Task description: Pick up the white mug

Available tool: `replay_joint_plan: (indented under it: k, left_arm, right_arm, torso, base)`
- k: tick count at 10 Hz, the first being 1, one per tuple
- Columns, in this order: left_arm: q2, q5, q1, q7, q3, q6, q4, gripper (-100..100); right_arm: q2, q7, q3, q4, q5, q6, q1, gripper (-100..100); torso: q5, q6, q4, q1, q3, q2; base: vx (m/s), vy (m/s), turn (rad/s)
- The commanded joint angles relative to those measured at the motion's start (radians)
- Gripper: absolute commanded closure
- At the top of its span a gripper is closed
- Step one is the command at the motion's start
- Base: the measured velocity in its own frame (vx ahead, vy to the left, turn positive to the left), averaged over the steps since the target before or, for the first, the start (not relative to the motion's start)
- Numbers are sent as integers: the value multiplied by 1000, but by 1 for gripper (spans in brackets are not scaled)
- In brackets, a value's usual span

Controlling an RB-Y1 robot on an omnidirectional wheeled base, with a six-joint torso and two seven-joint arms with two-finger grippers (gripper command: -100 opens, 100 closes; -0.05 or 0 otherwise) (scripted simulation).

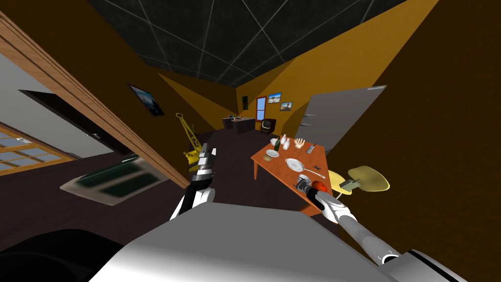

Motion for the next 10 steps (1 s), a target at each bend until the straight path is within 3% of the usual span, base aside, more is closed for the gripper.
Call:
replay_joint_plan:
  k: [1,6,8,9,10]
  left_arm:
    - [0,0,0,0,0,0,0,0]
    - [0,0,0,0,0,0,0,0]
    - [0,0,0,0,0,0,0,0]
    - [0,0,0,0,0,0,0,0]
    - [0,0,0,0,0,0,0,0]
  right_arm:
    - [-8,39,6,39,9,0,-9,-100]
    - [-56,123,56,126,37,36,-22,-100]
    - [-67,111,72,113,35,44,-17,-100]
    - [-68,110,75,113,35,47,-18,0]
    - [-54,106,71,137,32,62,-27,-100]
  torso:
    - [0,0,0,0,0,0]
    - [0,0,0,-1,0,-1]
    - [0,0,0,-1,0,-1]
    - [0,0,0,0,0,0]
    - [0,0,0,0,0,0]
  base:
    - [2,2,53]
    - [10,-6,63]
    - [10,-10,15]
    - [0,0,0]
    - [-26,-31,195]
